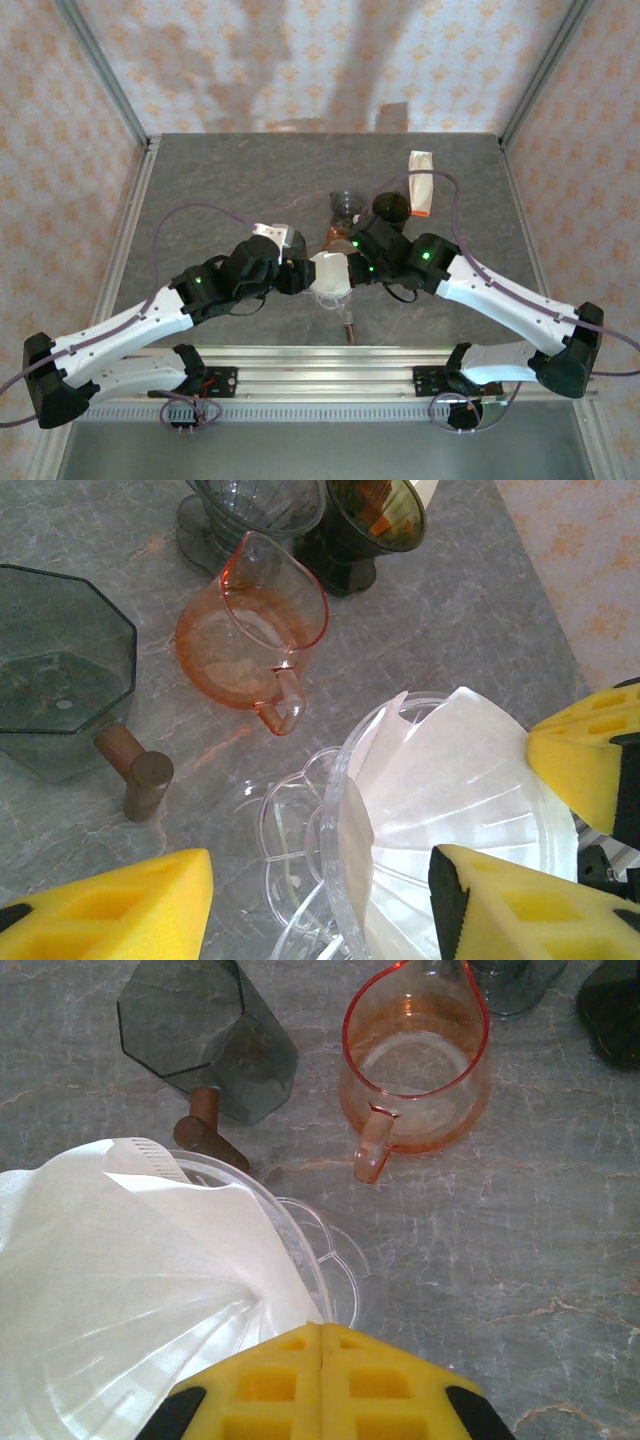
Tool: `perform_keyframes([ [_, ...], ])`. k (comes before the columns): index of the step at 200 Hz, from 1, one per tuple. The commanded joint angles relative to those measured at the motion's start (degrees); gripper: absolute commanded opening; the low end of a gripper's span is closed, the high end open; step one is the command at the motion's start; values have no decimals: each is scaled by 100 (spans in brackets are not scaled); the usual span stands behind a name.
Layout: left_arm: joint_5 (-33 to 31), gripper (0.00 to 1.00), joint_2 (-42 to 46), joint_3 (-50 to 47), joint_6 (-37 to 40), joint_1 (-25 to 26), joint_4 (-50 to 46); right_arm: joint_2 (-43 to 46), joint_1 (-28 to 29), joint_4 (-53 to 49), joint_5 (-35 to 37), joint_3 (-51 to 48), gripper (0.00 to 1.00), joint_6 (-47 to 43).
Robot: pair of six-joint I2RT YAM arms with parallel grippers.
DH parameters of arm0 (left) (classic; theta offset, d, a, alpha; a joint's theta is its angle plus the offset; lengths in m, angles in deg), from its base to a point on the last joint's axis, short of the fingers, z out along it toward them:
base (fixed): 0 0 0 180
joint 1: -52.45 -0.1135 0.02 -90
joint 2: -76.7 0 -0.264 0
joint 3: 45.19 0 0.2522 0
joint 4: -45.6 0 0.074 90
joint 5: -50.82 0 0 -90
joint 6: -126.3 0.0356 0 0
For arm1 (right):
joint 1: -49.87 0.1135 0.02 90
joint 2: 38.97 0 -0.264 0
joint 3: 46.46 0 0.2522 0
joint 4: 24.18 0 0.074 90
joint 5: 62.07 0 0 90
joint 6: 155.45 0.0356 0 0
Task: Place the coffee filter in the dripper
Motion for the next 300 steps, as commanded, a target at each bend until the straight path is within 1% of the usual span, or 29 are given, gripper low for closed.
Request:
perform_keyframes([
  [1,-84,60,-12,-32,65,26,-9,-20,48,-179,180,149,1,-81],
  [61,-153,49,-86,-58,134,26,-168,-22,58,-162,161,112,1,-54],
  [88,-174,48,-100,-64,126,26,-221,-20,58,-143,123,86,1,-48],
  [94,-168,49,-93,-75,126,26,-204,-25,58,-151,131,80,1,-48],
  [107,-154,57,-50,-116,118,26,-149,-20,58,-137,132,70,1,-39],
  [116,-153,61,-7,-157,109,26,-77,-21,58,-136,132,61,1,-35],
  [137,-141,62,4,-204,106,27,12,-2,56,-140,148,53,1,-27],
  [148,-160,58,-59,-194,109,26,-21,-5,58,-135,145,50,1,-24],
  [172,-271,44,-150,-190,50,27,-115,13,58,-135,167,35,1,-21],
  [202,-231,43,-92,-234,-14,26,-78,40,58,-129,167,-10,2,24],
  [208,-216,43,-94,-237,-22,33,-78,43,57,-120,167,-10,4,41],
  [215,-206,43,-102,-233,-23,27,-71,49,58,-114,167,-9,9,56],
  [229,-168,44,-101,-242,-35,26,-61,125,51,-56,158,-9,26,69],
  [244,-144,45,-96,-243,-58,26,-28,218,54,37,140,-29,42,62],
  [265,-132,46,-89,-266,-75,26,-8,218,57,127,98,-40,58,19],
  [268,-128,46,-89,-271,-76,26,-4,219,59,135,66,-37,62,3],
  [275,-126,46,-89,-282,-82,30,7,219,58,132,-4,-29,64,-34],
  [300,-116,47,-89,-300,-102,26,45,-104,58,65,-226,82,65,-114],
])
